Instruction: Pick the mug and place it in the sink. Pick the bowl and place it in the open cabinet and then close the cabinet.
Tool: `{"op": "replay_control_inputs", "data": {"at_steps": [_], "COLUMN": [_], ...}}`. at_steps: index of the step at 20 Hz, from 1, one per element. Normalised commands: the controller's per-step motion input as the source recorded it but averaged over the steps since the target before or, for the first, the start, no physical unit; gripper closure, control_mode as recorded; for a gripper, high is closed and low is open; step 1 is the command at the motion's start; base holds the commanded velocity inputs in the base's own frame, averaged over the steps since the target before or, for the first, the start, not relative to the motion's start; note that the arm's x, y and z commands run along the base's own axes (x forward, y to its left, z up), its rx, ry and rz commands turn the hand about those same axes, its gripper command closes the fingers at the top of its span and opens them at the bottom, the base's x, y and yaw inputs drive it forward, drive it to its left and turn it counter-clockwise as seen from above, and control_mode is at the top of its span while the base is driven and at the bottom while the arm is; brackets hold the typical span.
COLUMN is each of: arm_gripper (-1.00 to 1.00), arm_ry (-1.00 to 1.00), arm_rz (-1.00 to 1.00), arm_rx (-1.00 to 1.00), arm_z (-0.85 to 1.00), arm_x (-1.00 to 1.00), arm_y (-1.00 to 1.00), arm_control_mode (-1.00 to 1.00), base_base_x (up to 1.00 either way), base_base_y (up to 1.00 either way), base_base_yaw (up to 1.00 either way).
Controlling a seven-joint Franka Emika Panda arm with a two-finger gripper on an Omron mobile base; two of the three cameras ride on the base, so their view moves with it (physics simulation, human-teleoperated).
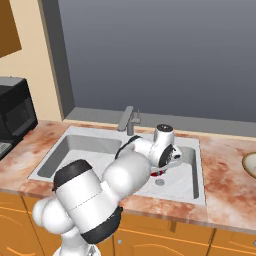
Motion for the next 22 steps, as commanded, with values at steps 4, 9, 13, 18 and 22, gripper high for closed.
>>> {"op": "replay_control_inputs", "data": {"at_steps": [4, 9, 13, 18, 22], "arm_gripper": [1.00, 1.00, 1.00, 1.00, 1.00], "arm_ry": [0.10, 0.06, 0.00, 0.00, 0.05], "arm_rz": [0.00, 0.01, 0.06, 0.10, 0.09], "arm_rx": [0.00, 0.00, 0.00, 0.01, 0.01], "arm_z": [-0.17, -0.25, -0.38, -0.42, -0.40], "arm_x": [0.37, 0.46, 0.34, 0.36, 0.53], "arm_y": [0.17, 0.18, 0.00, 0.00, 0.00], "arm_control_mode": [-1.00, -1.00, -1.00, -1.00, -1.00], "base_base_x": [0.00, 0.00, 0.00, 0.00, 0.00], "base_base_y": [0.00, 0.00, 0.00, 0.00, 0.00], "base_base_yaw": [0.00, 0.00, 0.00, 0.00, 0.00]}}
